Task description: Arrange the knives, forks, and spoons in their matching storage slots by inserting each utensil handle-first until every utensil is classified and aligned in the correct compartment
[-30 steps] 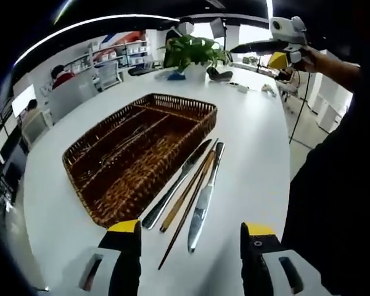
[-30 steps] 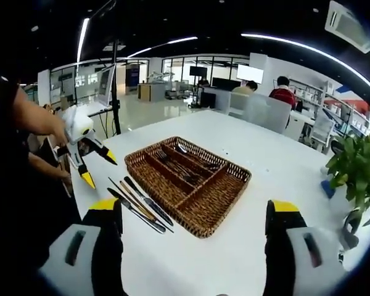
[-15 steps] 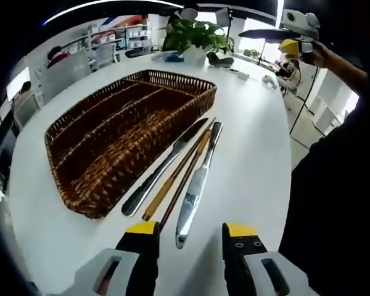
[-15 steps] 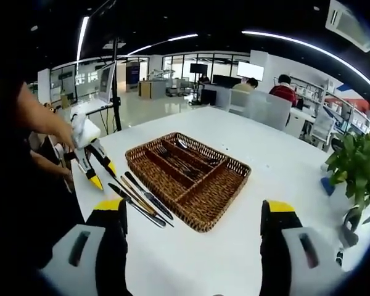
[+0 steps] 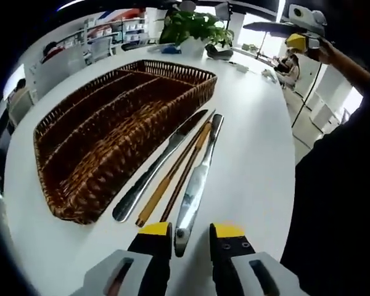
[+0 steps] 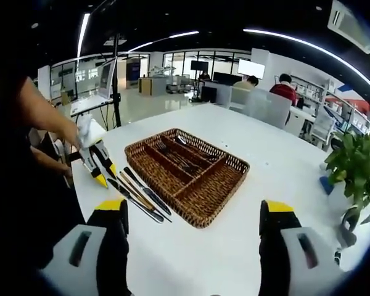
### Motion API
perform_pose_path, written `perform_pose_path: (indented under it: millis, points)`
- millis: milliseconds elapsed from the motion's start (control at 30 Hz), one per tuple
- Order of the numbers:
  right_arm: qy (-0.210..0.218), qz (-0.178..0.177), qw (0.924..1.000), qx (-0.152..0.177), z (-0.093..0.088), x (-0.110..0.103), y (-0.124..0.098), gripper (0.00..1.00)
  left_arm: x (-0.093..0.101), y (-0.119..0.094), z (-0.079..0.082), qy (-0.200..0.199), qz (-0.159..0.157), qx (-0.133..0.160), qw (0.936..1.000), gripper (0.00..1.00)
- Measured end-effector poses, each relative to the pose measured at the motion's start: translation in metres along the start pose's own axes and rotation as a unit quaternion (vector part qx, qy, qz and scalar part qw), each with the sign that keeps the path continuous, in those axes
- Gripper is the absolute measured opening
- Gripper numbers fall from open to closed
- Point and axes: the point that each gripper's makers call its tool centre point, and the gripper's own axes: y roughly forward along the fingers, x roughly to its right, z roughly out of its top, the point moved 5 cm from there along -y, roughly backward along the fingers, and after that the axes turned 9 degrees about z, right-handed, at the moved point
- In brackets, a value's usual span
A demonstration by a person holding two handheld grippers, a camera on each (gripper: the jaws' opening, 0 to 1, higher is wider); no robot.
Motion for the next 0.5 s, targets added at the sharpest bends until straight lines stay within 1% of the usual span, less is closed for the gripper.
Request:
perform_pose_path:
  millis: [67, 133, 167, 200, 233, 267, 367, 500]
  points:
    - [0.002, 0.0, 1.0, 0.0, -0.0004, -0.0006, -0.0006, 0.89, -0.0011, 0.0006, 0.0028, 0.006, 0.0, 0.005, 1.0, 0.2]
    - [0.002, 0.0, 1.0, 0.0, -0.0015, -0.0007, -0.001, 0.88, -0.0017, 0.0007, 0.0033, 0.007, 0.0, 0.003, 1.0, 0.18]
    - [0.003, 0.0, 1.0, -0.001, -0.0018, -0.0011, -0.001, 0.88, -0.0024, 0.0008, 0.0032, 0.018, 0.0, 0.002, 0.9998, 0.15]
    - [0.004, 0.0, 1.0, -0.001, -0.0022, -0.0013, -0.001, 0.88, -0.003, 0.0012, 0.0022, 0.039, 0.0, 0.0, 0.9992, 0.12]
    - [0.005, 0.0, 1.0, -0.001, -0.0025, -0.0014, -0.0009, 0.88, -0.003, 0.0012, 0.0026, 0.052, 0.0, 0.0, 0.9986, 0.11]
    - [0.005, 0.0, 1.0, -0.001, -0.0027, -0.0015, -0.0008, 0.88, -0.0015, 0.0007, 0.0026, 0.054, -0.001, -0.001, 0.9985, 0.11]
    - [0.005, 0.001, 1.0, 0.001, -0.002, -0.0023, 0.0003, 0.88, 0.0009, 0.0002, 0.0032, 0.088, -0.002, -0.007, 0.9961, 0.1]
    - [0.004, 0.003, 1.0, 0.003, -0.0003, -0.0032, 0.0019, 0.88, 0.0008, 0.0002, 0.0041, 0.091, -0.001, -0.01, 0.9958, 0.09]
